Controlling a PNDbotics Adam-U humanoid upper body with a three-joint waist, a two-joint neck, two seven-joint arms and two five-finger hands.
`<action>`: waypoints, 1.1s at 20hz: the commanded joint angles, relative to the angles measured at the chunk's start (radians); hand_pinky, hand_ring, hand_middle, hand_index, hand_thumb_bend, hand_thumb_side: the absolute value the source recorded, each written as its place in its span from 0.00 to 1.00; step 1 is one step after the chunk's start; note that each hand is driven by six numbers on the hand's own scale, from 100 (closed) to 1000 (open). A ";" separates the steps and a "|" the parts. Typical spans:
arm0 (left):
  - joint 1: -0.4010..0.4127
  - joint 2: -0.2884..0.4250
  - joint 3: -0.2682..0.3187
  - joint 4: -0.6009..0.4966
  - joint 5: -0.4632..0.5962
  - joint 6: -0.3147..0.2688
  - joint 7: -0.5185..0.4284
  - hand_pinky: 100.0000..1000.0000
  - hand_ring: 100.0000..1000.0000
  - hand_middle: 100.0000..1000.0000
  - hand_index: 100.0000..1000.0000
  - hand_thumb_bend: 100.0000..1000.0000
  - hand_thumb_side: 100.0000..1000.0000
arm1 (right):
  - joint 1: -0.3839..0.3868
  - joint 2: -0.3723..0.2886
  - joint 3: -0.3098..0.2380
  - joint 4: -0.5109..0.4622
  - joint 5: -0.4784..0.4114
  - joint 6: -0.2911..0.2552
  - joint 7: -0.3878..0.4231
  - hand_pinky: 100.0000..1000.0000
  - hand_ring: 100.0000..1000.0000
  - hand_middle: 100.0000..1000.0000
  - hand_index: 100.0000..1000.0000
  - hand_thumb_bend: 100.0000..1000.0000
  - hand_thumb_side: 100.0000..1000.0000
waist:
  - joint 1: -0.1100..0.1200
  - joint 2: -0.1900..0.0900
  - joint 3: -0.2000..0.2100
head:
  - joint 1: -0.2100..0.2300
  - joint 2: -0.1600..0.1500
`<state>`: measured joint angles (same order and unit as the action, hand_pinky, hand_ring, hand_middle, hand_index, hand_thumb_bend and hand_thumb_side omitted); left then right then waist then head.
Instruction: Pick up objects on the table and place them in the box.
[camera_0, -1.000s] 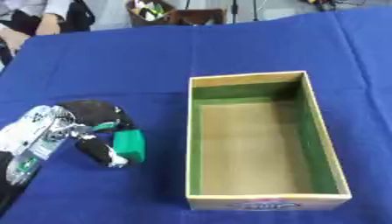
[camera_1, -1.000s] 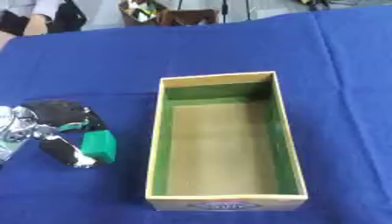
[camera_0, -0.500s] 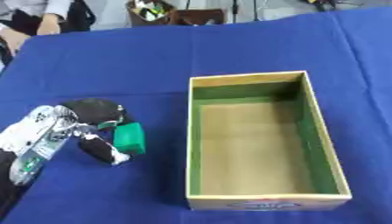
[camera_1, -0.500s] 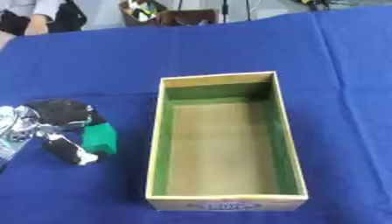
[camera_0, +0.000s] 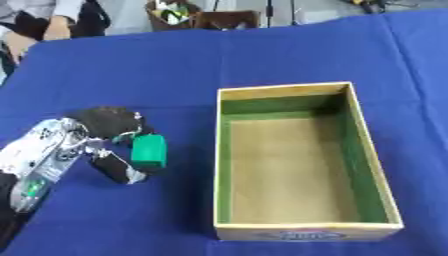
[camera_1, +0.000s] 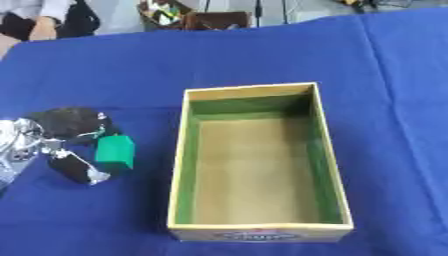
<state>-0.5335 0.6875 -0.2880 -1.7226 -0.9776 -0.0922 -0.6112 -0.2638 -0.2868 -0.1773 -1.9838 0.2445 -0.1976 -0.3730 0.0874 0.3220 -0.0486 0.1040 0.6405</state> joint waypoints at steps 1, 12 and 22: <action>-0.027 0.047 0.038 -0.067 -0.042 0.008 0.016 0.02 0.35 0.33 0.44 0.00 0.24 | -0.005 -0.009 -0.001 -0.016 -0.004 0.000 0.001 0.71 0.82 0.59 0.75 0.00 0.74 | -0.002 -0.022 0.002 | -0.002 -0.013; -0.119 -0.014 0.043 -0.229 -0.051 -0.028 0.041 0.00 0.28 0.27 0.33 0.00 0.24 | 0.000 -0.009 0.003 -0.016 -0.007 -0.002 0.005 0.71 0.82 0.59 0.75 0.00 0.75 | -0.001 -0.034 -0.005 | 0.019 -0.001; -0.338 -0.235 -0.021 -0.108 0.037 -0.006 -0.004 0.00 0.22 0.23 0.26 0.00 0.17 | -0.004 -0.010 -0.005 -0.016 -0.006 -0.004 -0.009 0.71 0.82 0.59 0.75 0.00 0.74 | 0.003 -0.031 -0.003 | 0.020 0.001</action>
<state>-0.8494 0.4656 -0.3087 -1.8453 -0.9593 -0.1057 -0.6100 -0.2590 -0.2868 -0.1736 -1.9838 0.2440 -0.2008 -0.3780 0.0949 0.3077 -0.0533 0.1222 0.6409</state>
